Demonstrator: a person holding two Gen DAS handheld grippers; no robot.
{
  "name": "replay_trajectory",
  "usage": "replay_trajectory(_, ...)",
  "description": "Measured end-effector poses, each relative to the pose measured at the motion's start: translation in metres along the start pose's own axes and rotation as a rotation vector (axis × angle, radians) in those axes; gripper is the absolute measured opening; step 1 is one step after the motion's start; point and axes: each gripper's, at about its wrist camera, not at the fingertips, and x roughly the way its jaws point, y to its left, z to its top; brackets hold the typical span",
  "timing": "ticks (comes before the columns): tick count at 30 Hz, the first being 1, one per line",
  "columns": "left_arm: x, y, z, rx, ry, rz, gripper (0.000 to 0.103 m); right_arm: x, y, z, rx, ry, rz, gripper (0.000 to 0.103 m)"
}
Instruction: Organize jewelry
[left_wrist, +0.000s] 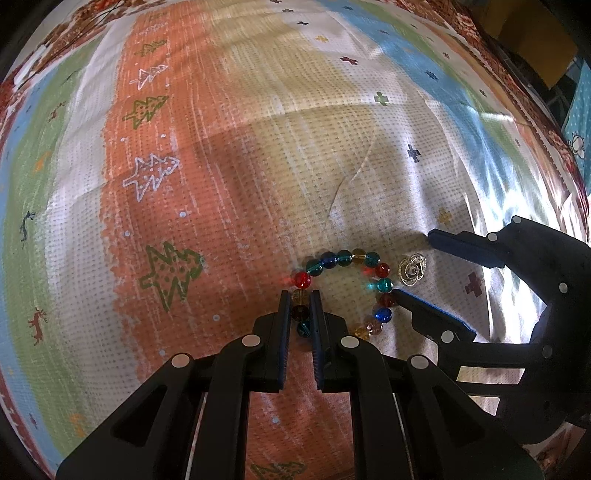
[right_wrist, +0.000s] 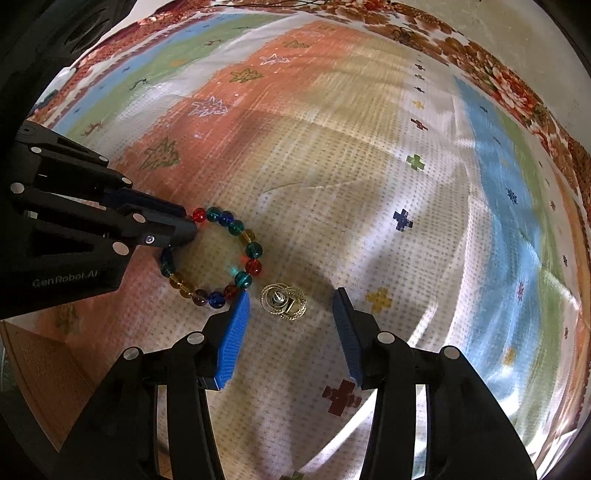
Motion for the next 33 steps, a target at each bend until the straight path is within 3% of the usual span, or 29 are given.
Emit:
replay_trajectory(1, 0.000, 0.000, 0.000, 0.000, 0.000, 0.000, 0.010, 0.000, 0.000, 0.000, -0.001, 0.000, 0.000, 0.047)
replay_trajectory(5, 0.000, 0.001, 0.001, -0.002, 0.000, -0.004, 0.010, 0.000, -0.001, 0.001, -0.001, 0.001, 0.012, 0.025)
replay_trajectory(6, 0.000, 0.001, 0.001, -0.002, 0.000, -0.004, 0.010, 0.000, 0.000, 0.000, -0.005, 0.001, 0.013, 0.024)
replay_trajectory(22, -0.009, 0.003, -0.002, -0.007, -0.021, 0.004, 0.010, -0.009, 0.001, -0.001, 0.002, -0.008, -0.002, 0.020)
replay_trajectory(33, -0.042, 0.000, -0.011, -0.024, -0.091, -0.019, 0.009, -0.043, 0.003, 0.003, 0.038, -0.103, -0.015, 0.016)
